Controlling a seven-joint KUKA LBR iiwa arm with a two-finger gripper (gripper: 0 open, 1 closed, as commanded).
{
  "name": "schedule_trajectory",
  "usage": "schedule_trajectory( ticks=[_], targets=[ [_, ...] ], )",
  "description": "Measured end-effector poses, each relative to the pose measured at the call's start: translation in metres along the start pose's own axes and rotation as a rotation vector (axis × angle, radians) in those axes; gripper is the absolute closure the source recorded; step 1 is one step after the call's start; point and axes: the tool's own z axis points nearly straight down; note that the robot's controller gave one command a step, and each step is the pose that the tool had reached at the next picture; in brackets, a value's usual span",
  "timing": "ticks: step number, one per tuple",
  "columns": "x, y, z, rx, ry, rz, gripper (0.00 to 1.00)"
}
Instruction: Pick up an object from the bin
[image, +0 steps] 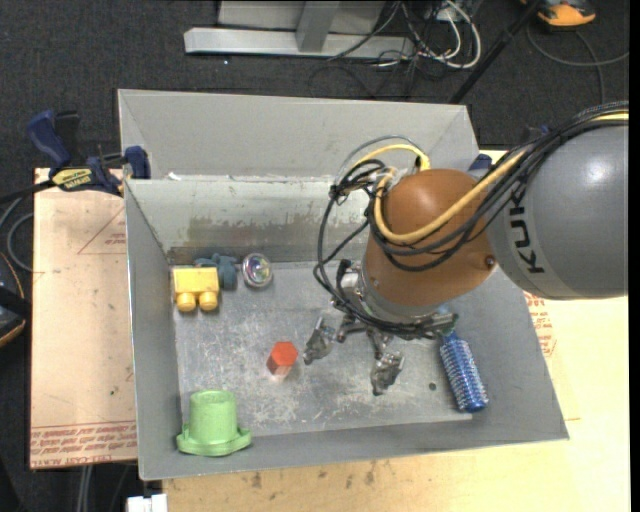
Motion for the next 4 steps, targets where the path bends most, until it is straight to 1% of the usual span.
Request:
schedule_trajectory(
  ticks=[1,2,3,4],
  targets=[
    [0.064,0.006,0.068,0.007,-0.004,-0.057,0.0],
    [0.142,-0.047,-0.016,0.009,0.001,0.042,0.0],
    [0.183,-0.135,0.012,0.006,0.001,0.116,0.0],
    [0.179,-0.091,0.076,-0.006,-0.03,-0.094,0.0]
  ],
)
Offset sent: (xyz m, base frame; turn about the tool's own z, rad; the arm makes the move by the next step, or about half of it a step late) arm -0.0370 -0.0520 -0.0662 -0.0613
